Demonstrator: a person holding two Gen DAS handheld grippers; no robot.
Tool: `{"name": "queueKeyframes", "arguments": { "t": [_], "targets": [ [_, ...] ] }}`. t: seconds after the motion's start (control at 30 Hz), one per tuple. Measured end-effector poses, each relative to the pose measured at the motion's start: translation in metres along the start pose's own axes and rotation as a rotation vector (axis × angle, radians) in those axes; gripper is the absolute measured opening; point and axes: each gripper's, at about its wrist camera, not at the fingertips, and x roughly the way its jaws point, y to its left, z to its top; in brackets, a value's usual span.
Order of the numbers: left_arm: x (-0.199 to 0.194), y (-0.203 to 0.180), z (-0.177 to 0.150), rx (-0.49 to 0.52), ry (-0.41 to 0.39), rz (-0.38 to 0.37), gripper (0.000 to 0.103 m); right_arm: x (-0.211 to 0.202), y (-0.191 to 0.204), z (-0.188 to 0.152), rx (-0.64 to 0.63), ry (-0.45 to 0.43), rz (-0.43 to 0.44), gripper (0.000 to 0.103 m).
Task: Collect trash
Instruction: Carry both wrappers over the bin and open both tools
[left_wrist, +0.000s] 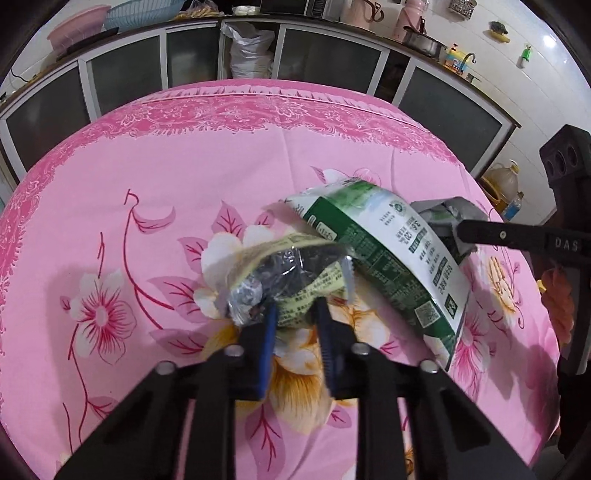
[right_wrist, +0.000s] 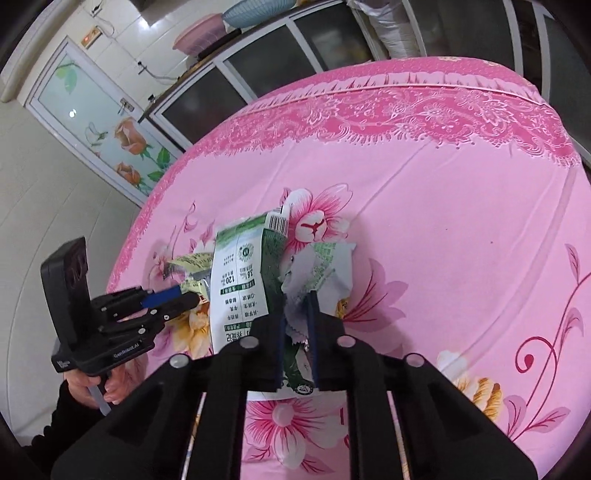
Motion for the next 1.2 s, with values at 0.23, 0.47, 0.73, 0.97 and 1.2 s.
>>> {"name": "queueKeyframes", "arguments": {
  "t": [0.23,0.47,0.73,0.97,1.2],
  "targets": [
    [-0.027,0.005,-0.006,-0.031,-0.040,-0.006,0.013,-0.028,0.002,-0.007,0.007,-0.039,0.007,0.008],
    [-0.069,0.013,-0.024,-0.048,-0.083,0.020,0.013,-0.074,0.012,-0.022,-0.010,-0.100,-0.008,0.008],
    [-0.116,0.018,-0.061,-0.077,-0.132,0.037,0.013,-0.129,0.009,-0.059,0.005,-0.160,-0.032,0.008],
    [-0.132,-0.005,-0.093,-0.068,-0.136,0.006,0.013,-0.162,-0.007,-0.105,0.045,-0.181,-0.058,0.008],
    [-0.134,-0.053,-0.105,-0.017,-0.136,-0.068,0.013,-0.195,-0.032,-0.154,0.105,-0.207,-0.061,0.008]
  ]
}}
